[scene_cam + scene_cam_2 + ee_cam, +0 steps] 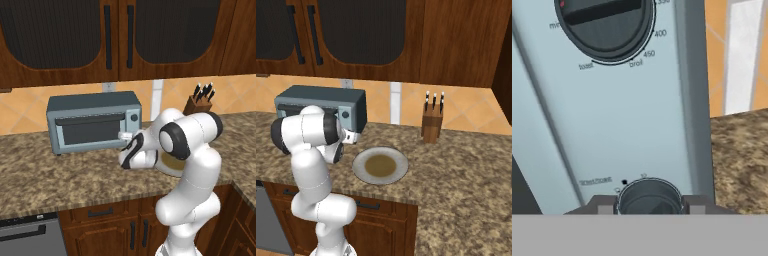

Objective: Pick up the kebab skewer and baguette bread, and place them inside the toaster oven. Close the toaster oven door and start by setting the timer.

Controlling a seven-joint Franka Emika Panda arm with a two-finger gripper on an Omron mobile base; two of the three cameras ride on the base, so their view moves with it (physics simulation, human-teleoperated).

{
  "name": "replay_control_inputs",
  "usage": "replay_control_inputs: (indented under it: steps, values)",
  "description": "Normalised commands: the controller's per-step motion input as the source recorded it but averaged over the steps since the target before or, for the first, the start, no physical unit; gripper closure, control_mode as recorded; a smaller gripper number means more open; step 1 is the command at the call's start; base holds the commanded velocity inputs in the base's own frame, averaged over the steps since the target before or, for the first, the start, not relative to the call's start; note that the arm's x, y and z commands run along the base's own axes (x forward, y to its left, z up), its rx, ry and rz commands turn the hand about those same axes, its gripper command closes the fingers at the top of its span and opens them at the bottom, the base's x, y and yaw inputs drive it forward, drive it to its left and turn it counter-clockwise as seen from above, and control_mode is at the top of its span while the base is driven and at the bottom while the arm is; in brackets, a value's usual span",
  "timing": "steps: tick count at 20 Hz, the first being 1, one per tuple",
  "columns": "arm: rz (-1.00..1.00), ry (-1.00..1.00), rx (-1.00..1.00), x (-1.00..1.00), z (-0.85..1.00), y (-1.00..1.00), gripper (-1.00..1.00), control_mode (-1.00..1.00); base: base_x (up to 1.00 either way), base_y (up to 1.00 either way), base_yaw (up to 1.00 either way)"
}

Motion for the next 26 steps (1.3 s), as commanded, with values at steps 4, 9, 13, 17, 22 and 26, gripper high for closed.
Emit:
replay_control_inputs:
  steps: [4,9,13,17,22,26]
  values:
    - [0.00,-0.12,0.15,0.00,0.00,-0.01,1.00,-1.00,0.00,0.00,0.00]
    - [0.00,-0.13,0.16,0.00,-0.01,-0.04,1.00,-1.00,0.00,0.00,0.00]
    - [0.00,-0.13,0.18,0.00,-0.03,-0.08,1.00,-1.00,0.00,0.00,0.00]
    - [0.00,-0.12,0.18,0.00,-0.02,-0.09,1.00,-1.00,0.00,0.00,0.00]
    - [0.00,-0.15,0.18,0.00,0.00,-0.07,1.00,-1.00,0.00,0.00,0.00]
    - [0.00,-0.19,0.19,0.00,0.00,-0.08,1.00,-1.00,0.00,0.00,0.00]
